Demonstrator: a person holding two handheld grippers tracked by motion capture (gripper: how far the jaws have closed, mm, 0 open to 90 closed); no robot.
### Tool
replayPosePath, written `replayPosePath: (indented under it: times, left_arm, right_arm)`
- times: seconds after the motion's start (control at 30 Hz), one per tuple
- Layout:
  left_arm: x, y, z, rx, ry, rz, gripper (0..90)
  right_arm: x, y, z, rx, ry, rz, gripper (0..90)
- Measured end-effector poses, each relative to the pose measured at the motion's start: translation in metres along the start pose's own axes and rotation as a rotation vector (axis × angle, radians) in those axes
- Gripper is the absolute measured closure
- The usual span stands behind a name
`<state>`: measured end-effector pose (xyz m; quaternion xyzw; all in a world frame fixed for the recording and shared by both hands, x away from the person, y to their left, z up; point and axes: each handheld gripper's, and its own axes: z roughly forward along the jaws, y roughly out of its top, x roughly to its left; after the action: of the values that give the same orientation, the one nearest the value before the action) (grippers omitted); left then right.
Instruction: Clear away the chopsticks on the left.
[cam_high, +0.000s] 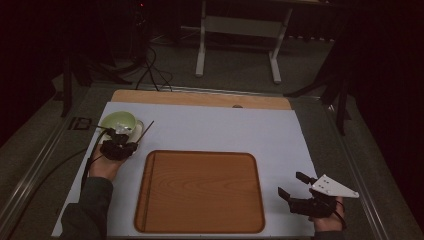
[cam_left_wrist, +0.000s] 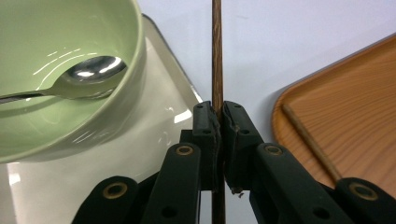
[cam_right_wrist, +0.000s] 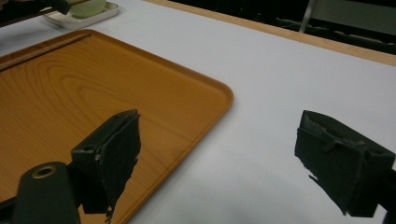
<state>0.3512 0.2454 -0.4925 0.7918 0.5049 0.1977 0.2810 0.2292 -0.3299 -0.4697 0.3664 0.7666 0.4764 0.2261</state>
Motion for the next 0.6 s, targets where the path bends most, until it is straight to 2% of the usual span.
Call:
replayPosePath:
  times: [0.37, 0.6]
  left_arm:
    - [-0.014, 0.000, -0.008, -0.026, -0.023, -0.015, 85.5]
    - [-0.025, 0.002, -0.017, -0.047, -0.033, -0.009, 85.4]
  right_arm:
    - [0.000, 0.000, -0.001, -0.003, -0.002, 0.003, 13.9]
    - [0.000, 0.000, -0.001, -0.003, -0.003, 0.003, 13.9]
